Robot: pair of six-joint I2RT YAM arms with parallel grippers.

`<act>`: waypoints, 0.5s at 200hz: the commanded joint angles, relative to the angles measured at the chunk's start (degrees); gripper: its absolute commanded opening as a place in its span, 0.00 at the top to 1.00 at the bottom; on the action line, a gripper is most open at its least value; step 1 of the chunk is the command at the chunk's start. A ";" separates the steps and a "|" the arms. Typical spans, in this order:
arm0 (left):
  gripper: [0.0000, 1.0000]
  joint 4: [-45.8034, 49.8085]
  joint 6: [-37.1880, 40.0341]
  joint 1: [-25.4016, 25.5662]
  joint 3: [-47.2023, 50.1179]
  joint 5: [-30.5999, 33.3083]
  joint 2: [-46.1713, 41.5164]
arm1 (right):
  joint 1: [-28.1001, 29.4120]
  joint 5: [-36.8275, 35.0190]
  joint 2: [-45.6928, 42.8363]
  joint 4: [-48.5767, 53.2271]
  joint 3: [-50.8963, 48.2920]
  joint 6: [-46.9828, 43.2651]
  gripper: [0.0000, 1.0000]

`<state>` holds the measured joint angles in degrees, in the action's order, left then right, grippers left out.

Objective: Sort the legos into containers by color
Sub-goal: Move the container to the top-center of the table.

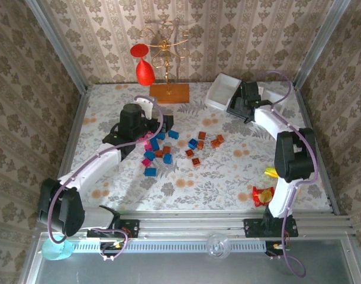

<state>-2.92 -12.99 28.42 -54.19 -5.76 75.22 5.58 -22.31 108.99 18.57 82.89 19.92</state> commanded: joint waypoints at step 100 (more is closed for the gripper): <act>0.00 1.51 3.04 0.23 2.60 4.07 -5.39 | -8.48 13.08 22.69 17.03 30.00 2.15 0.51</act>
<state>-2.02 -11.70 28.45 -52.53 -2.94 71.48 -3.14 -12.58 128.88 30.09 108.03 22.70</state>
